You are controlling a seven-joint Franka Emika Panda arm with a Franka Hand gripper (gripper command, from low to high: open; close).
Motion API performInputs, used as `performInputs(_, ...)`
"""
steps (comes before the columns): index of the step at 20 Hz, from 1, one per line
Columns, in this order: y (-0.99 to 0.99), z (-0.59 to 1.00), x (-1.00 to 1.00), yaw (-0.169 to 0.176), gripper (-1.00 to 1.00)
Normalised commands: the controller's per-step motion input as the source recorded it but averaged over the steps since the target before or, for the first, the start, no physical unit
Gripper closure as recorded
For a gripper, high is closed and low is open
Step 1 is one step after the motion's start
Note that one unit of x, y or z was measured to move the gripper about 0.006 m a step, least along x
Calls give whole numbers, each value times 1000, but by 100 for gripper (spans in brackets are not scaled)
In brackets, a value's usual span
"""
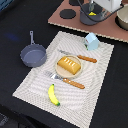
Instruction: Interact with the objects in diverse but meaningful ways.
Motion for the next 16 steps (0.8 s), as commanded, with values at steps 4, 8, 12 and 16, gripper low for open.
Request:
performInputs(4, 9, 464, -39, 121, -100)
performInputs(8, -92, 459, 389, 47, -100)
performInputs(12, -461, 539, 453, 14, -100)
performInputs(16, -582, 791, 368, 0, -100)
